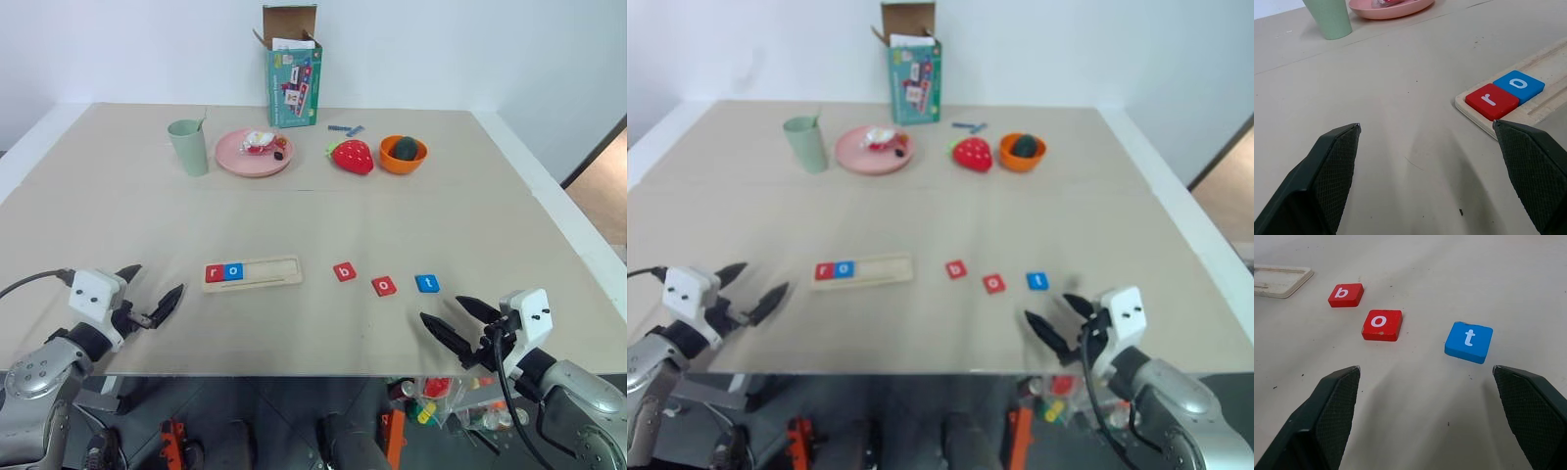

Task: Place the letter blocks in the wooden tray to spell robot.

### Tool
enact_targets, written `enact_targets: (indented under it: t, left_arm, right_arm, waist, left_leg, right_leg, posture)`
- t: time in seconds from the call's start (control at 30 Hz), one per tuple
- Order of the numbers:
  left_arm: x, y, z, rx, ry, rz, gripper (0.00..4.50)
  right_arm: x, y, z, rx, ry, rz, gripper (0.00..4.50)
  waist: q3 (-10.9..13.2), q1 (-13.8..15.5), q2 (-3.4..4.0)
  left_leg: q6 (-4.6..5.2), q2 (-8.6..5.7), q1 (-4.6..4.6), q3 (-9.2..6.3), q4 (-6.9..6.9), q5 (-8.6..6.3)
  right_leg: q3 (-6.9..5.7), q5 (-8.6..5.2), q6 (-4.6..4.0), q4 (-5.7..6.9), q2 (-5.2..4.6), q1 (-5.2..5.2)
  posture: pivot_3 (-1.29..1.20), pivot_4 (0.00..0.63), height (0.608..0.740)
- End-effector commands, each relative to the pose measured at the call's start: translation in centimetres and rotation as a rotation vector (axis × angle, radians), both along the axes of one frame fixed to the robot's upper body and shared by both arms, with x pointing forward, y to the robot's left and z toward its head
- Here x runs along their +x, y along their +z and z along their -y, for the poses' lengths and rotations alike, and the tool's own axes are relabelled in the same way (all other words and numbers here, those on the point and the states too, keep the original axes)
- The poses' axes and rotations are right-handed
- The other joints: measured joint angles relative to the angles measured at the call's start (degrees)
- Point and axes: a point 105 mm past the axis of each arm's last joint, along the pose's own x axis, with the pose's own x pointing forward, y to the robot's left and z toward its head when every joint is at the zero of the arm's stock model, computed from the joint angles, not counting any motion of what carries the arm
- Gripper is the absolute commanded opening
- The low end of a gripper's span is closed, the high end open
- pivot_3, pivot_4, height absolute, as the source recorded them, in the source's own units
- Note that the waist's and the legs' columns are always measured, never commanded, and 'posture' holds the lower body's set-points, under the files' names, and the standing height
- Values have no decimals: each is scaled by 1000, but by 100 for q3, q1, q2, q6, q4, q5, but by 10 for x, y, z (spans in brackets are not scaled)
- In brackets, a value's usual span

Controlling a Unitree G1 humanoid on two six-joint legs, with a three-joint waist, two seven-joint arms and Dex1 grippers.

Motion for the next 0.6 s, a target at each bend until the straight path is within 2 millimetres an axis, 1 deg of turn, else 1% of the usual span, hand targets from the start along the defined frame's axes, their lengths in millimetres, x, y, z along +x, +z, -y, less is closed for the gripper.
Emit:
enact_targets:
  t: [0.03, 0.13, 0.2, 0.27, 0.37, 0.47, 0.6]
  left_arm:
    - [2, 9, 1, 6, -3, 36, 4500]
    - [1, 7, 13, -31, -51, 7, 4500]
    - [0, 7, 14, -28, -63, 0, 4500]
    - [-1, 7, 14, -29, -70, -4, 4500]
    - [-3, 4, 10, -27, -78, -11, 4500]
    - [-3, 2, 9, -6, -116, -13, 4500]
    - [-3, -1, 11, 31, -196, -33, 4500]
  right_arm:
    - [1, 11, -6, -32, 26, 49, 4481]
    - [3, 10, -10, -39, 32, 54, 4481]
    - [3, 9, -10, -40, 34, 54, 4481]
    - [2, 8, -11, -44, 38, 52, 4481]
    - [3, 8, -12, -46, 44, 55, 4481]
    - [3, 10, -13, -45, 61, 71, 4481]
    - [2, 17, -23, -44, 155, 100, 4481]
  waist:
    - [0, 0, 0]
    - [0, -1, 0]
    - [0, -1, 0]
    - [0, 0, -1]
    - [0, 0, 0]
    - [0, 0, 0]
    - [0, -2, 0]
  left_leg:
    - [0, 0, 0, 0, 0, 0]
    - [0, 0, 1, 0, 0, 0]
    - [1, -1, 1, 1, 0, 1]
    - [1, -1, 1, 1, 0, 1]
    - [1, 0, 1, 1, 0, 1]
    - [1, 2, 1, -1, 0, 0]
    - [1, 3, 2, -1, 0, 0]
  right_leg:
    - [0, 0, 0, 0, 0, 0]
    - [1, 0, 0, 0, 0, 1]
    - [1, 1, -1, 0, 0, 1]
    - [1, 0, 0, 0, 0, 1]
    - [0, 0, 0, 0, 0, 1]
    - [-1, 0, 0, 0, 4, 0]
    - [0, 1, -2, 1, 6, 0]
  posture:
    - [0, 150, 740]
    - [0, 150, 740]
    - [0, 150, 740]
    - [0, 150, 740]
    - [0, 150, 740]
    - [0, 150, 740]
    - [0, 150, 740]
